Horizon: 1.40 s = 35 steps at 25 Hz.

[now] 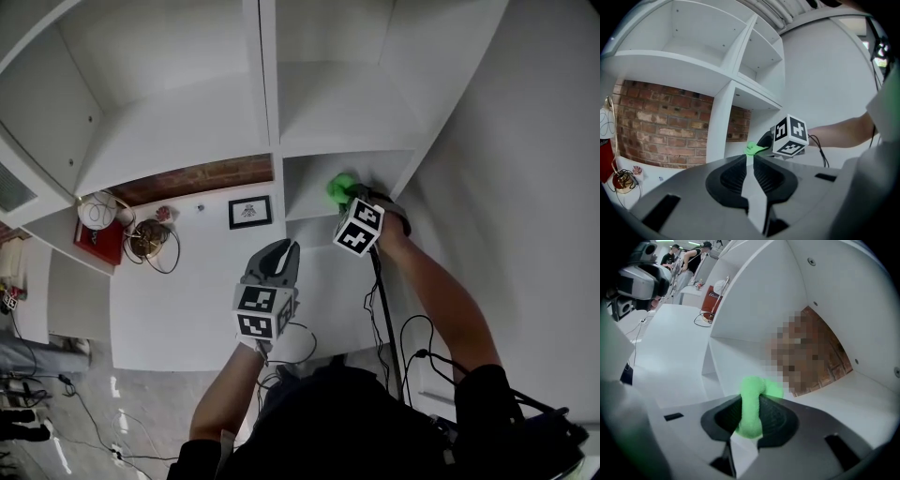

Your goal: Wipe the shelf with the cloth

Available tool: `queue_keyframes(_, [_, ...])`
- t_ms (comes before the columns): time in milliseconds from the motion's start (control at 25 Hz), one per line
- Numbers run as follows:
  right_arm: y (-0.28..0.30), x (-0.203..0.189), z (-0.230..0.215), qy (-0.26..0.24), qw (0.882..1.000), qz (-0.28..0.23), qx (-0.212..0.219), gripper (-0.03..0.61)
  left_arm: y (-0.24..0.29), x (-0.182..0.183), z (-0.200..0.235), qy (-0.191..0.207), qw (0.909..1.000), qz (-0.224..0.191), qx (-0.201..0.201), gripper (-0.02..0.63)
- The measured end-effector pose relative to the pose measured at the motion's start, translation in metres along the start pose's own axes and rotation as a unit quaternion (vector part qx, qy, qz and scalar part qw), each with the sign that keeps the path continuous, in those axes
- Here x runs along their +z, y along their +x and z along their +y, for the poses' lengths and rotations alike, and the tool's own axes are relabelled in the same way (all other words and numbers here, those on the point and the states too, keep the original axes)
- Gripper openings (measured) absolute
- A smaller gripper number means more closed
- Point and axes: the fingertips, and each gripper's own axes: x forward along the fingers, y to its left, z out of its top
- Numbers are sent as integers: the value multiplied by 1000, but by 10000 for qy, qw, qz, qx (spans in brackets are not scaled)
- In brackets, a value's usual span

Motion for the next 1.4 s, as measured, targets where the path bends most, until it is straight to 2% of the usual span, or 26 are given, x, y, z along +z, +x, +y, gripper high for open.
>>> queue_keyframes(360, [-19, -17, 20, -34, 9999, -105, 61, 91, 12, -3, -27, 67, 9995, 94, -288, 46])
queue_keyframes(840, [-34, -18, 30, -122, 9996, -112, 220, 91, 16, -2, -31, 48, 9991, 72, -409, 46])
queue_keyframes(920, [-37, -14, 22, -227, 9997, -95, 64, 91, 15, -1, -26, 16, 9992, 34, -386, 46])
queue_keyframes(1120, [-30, -5, -12, -777, 9947, 220, -633, 91, 7, -6, -9, -169, 9995, -58, -278, 46])
queue_keyframes(1240, [-17, 2, -36, -1225, 9862, 551, -965, 91, -3, -9, 9, -321, 9993, -151, -145, 46])
queue_keyframes(1400, [16, 0, -61, -1620, 9733, 1212, -1086, 91, -19, -21, 42, -583, 9980, -198, 154, 46])
